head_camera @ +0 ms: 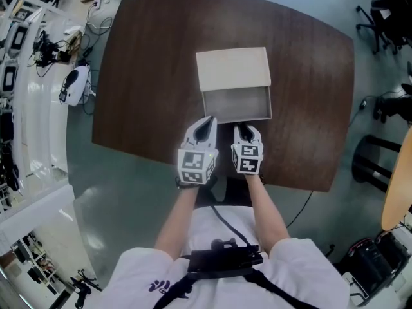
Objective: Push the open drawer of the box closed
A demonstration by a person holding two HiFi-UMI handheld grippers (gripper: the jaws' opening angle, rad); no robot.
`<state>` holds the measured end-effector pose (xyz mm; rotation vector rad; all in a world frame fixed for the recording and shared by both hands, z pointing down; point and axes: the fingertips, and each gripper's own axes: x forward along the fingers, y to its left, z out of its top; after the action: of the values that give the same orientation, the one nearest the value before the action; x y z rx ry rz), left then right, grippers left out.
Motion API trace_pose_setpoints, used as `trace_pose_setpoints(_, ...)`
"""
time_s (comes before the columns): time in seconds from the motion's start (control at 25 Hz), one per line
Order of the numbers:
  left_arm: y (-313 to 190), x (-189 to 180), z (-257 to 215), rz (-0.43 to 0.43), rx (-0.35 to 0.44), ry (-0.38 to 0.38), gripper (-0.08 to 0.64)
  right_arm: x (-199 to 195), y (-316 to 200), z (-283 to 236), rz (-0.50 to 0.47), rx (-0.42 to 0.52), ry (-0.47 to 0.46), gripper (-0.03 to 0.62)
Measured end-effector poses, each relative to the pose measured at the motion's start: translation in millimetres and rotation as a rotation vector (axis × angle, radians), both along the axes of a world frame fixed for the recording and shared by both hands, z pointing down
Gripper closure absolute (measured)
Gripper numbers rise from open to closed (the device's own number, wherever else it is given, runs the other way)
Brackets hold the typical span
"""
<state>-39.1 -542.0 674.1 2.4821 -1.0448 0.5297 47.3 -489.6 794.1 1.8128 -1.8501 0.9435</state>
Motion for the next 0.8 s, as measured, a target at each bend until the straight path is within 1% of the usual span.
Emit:
trace_pose_setpoints(0.2,-6,-8,6,-0.022,-0.01,0.005,0.551,-2,-3,1,0.006,-0.005,-0.004,0.514)
trace_pose_setpoints(0.36,-7,-10,10,-0.031,-0.015,0.007,0.551,-2,-6,-1,0.007,0.008,-0.008,0.514)
trace_pose_setpoints(0.6,-9,-11,12,-0.047,-0.021,0.01,0.551,7,-35,-8,0.012,0.034,0.0,0.517)
trace_pose_setpoints(0.8,-16,-9,7,-0.077,-0.031,0.04,0.551,15,-64,-8,0.002,0.056,0.011,0.517)
